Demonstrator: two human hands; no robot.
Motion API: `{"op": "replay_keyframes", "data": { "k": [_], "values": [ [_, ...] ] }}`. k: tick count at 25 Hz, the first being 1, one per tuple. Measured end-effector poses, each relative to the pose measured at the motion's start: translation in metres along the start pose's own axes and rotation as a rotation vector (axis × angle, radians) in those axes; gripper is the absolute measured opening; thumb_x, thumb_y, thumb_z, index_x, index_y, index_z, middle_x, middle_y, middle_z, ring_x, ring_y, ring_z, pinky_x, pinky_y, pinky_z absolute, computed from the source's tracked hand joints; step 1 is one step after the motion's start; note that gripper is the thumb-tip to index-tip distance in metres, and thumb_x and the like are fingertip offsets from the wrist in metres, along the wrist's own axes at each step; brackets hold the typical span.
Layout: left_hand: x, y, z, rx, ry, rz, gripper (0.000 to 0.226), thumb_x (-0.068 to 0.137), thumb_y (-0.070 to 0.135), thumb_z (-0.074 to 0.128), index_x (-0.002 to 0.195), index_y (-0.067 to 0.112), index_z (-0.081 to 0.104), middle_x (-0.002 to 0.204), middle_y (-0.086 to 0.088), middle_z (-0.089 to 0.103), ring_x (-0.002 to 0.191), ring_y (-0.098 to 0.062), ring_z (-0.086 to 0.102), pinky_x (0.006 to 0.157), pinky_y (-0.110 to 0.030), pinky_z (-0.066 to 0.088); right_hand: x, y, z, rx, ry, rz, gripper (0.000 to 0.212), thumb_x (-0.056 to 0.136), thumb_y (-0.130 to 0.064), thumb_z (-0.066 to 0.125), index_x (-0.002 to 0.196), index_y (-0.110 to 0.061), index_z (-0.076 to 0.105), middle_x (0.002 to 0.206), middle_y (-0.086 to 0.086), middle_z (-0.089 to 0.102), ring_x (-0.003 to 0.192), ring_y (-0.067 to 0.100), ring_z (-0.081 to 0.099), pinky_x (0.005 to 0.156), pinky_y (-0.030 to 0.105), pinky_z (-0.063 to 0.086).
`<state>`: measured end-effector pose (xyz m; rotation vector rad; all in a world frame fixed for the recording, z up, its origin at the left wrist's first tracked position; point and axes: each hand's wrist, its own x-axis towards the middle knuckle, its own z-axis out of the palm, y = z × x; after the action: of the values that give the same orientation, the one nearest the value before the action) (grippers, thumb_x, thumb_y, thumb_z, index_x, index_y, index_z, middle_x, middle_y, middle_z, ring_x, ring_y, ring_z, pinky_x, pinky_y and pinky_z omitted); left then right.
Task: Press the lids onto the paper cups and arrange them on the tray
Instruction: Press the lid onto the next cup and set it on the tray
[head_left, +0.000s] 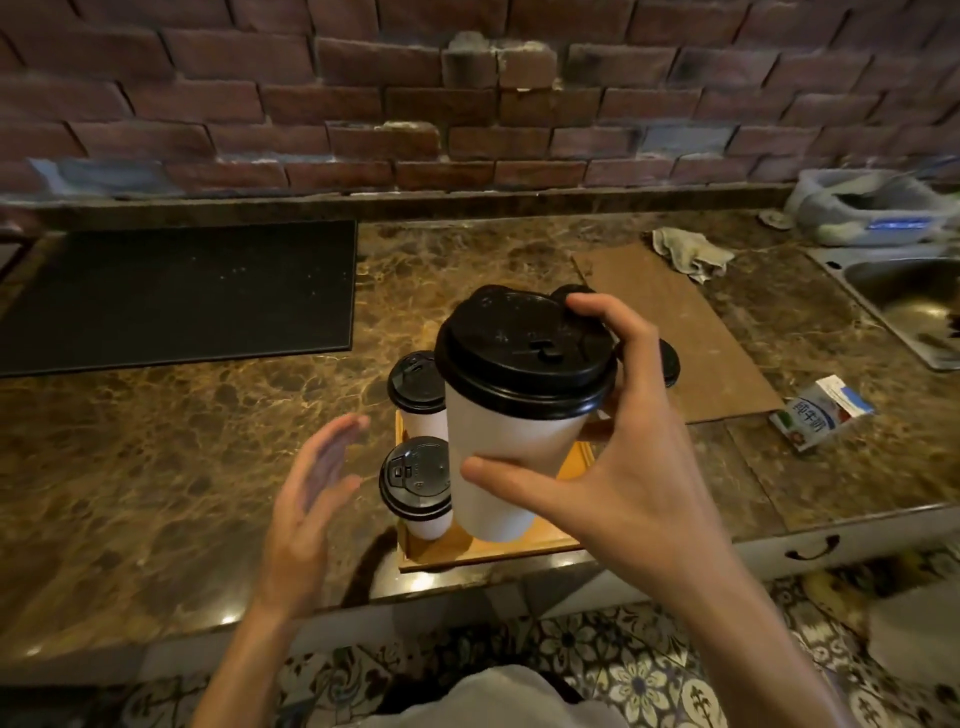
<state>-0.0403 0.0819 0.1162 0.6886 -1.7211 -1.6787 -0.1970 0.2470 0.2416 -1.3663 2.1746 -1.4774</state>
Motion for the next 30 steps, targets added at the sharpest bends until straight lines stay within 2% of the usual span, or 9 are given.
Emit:
{"op": "replay_keyframes", "data": {
  "k": [4,6,8,12,16,19,23,25,30],
  "values": [
    [-0.010,0.064,0.032,0.162,-0.365,0.205,0.086,0.076,0.035,0.073,0.145,0.044,0.022,0.149,0.025,0.033,0.139,0.001,0.030,0.108,-0.013,0.030,0.009,-0.010,-0.003,-0.028,0.022,-0.028,0.100,0.055,-0.060,0.081,0.136,-0.044,0.024,0.122,-0.040,0.046,0.111,-0.012,0.055,0.085,0.018,0.055],
    [-0.007,0.078,0.052,0.208,-0.291,0.245,0.102,0.066,0.041,0.080,0.146,0.045,0.017,0.146,0.028,0.035,0.134,0.004,0.036,0.101,-0.010,0.038,0.015,-0.014,-0.003,-0.050,0.044,-0.039,0.102,0.054,-0.062,0.080,0.136,-0.041,0.023,0.120,-0.038,0.047,0.111,-0.013,0.053,0.085,0.015,0.053],
    [0.001,0.082,0.069,0.176,-0.190,0.237,0.110,0.059,0.037,0.085,0.148,0.029,0.021,0.143,0.012,0.044,0.128,-0.004,0.048,0.094,-0.022,0.049,0.020,-0.018,-0.002,-0.046,0.064,-0.038,0.102,0.054,-0.063,0.080,0.135,-0.040,0.023,0.121,-0.034,0.047,0.112,-0.013,0.052,0.088,0.013,0.051],
    [0.017,0.078,0.078,0.065,-0.098,0.253,0.089,0.061,0.014,0.085,0.135,0.008,0.038,0.122,-0.007,0.060,0.110,-0.016,0.062,0.079,-0.024,0.056,0.027,-0.025,0.001,-0.055,0.028,-0.038,0.101,0.054,-0.064,0.079,0.133,-0.040,0.021,0.117,-0.036,0.046,0.113,-0.011,0.052,0.088,0.013,0.051],
    [0.020,0.075,0.068,0.128,-0.072,0.227,0.083,0.058,0.033,0.086,0.129,0.015,0.046,0.110,0.008,0.064,0.101,-0.011,0.064,0.072,-0.022,0.056,0.038,-0.041,-0.014,-0.088,-0.093,0.009,0.090,0.054,-0.080,0.065,0.129,-0.045,0.031,0.125,-0.028,0.048,0.117,-0.006,0.051,0.094,0.030,0.053],
    [0.020,0.078,0.070,0.134,-0.044,0.243,0.086,0.058,0.039,0.086,0.131,0.024,0.043,0.109,0.011,0.061,0.099,-0.013,0.062,0.065,-0.028,0.057,0.056,-0.063,-0.023,-0.171,-0.109,-0.067,0.069,0.068,-0.083,0.047,0.124,-0.043,0.048,0.121,-0.023,0.055,0.110,-0.005,0.055,0.086,0.026,0.051],
    [0.021,0.084,0.081,0.171,0.045,0.245,0.087,0.057,0.046,0.083,0.131,0.028,0.041,0.110,0.009,0.062,0.097,-0.011,0.063,0.062,-0.036,0.059,0.079,-0.073,-0.009,-0.587,-0.129,-0.098,0.053,0.087,-0.075,0.036,0.122,-0.039,0.054,0.110,-0.011,0.055,0.099,0.015,0.052,0.078,0.037,0.042],
    [0.024,0.088,0.082,0.157,0.047,0.270,0.087,0.057,0.044,0.084,0.131,0.027,0.041,0.109,0.010,0.061,0.096,-0.010,0.064,0.061,-0.033,0.059,0.084,-0.074,-0.006,-0.530,-0.085,-0.158,0.040,0.092,-0.064,0.042,0.116,-0.037,0.061,0.104,-0.011,0.059,0.095,0.013,0.053,0.076,0.034,0.041],
    [0.040,0.099,0.055,-0.001,-0.372,0.210,0.075,0.053,0.022,0.086,0.121,0.023,0.053,0.108,0.002,0.066,0.099,-0.017,0.066,0.071,-0.031,0.059,0.092,-0.071,-0.025,-0.130,-0.397,-0.485,0.025,0.092,-0.026,0.060,0.113,-0.016,0.070,0.113,-0.003,0.070,0.107,0.007,0.063,0.087,0.025,0.052]
  ]
}}
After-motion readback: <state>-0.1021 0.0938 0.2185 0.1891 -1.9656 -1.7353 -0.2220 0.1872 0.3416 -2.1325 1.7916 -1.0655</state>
